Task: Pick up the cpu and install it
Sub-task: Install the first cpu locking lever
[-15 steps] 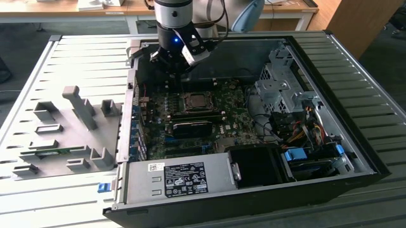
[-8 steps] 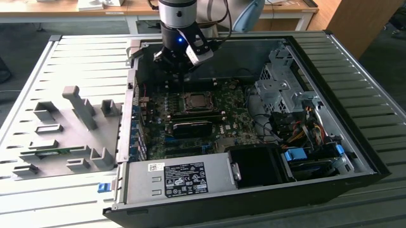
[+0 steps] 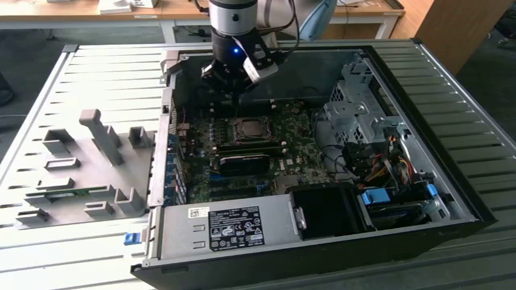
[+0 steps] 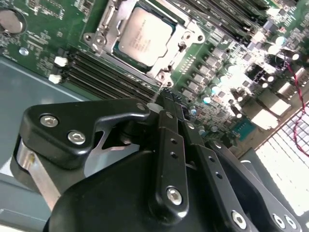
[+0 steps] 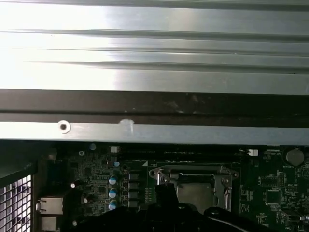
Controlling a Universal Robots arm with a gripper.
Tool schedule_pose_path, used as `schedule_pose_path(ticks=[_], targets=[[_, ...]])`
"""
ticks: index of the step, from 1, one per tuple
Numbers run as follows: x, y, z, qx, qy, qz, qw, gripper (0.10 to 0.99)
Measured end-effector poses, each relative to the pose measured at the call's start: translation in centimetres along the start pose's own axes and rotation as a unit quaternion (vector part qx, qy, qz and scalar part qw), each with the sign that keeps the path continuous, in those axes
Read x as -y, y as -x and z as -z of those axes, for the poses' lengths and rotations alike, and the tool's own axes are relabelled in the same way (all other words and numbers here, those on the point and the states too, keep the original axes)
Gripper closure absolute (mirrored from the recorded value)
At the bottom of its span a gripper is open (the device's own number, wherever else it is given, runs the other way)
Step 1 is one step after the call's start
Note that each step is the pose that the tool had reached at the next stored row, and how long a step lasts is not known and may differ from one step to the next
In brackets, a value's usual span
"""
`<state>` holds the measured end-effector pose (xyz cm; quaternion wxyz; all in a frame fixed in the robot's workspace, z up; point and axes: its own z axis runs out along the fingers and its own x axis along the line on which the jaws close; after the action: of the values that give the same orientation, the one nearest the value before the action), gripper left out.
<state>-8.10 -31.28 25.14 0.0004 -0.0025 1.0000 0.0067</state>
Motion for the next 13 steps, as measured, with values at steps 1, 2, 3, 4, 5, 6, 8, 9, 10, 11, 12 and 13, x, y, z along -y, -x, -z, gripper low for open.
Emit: schedule_pose_path(ticks=[1, 2, 3, 4, 5, 6, 8, 9, 10, 11, 12, 13], targets=[[0.0, 0.15, 0.0, 0.0, 0.0, 0.0, 1.0, 0.98], [0.0, 0.28, 0.0, 0.0, 0.0, 0.0, 1.0, 0.98], [0.0, 0.42, 0.0, 0.0, 0.0, 0.0, 1.0, 0.98], [0.0, 0.59, -0.01, 0.0, 0.0, 0.0, 1.0, 0.98], [0.01, 0.69, 0.0, -0.0001, 0.0, -0.001, 1.0, 0.98], [0.01, 0.73, 0.0, -0.0002, 0.0, -0.001, 1.0, 0.98], [0.01, 0.76, -0.03, -0.0002, 0.0014, -0.002, 1.0, 0.98], [0.01, 0.77, -0.08, -0.0002, 0.0042, -0.003, 1.0, 0.98], [0.01, 0.77, -0.14, -0.0001, 0.0069, -0.006, 1.0, 0.98], [0.01, 0.78, -0.19, 0.0, 0.009, -0.01, 0.9999, 0.98], [0.0, 0.78, -0.25, 0.0001, 0.0102, -0.014, 0.9998, 0.98], [0.01, 0.81, -0.3, 0.0002, 0.0109, -0.016, 0.9998, 0.98]])
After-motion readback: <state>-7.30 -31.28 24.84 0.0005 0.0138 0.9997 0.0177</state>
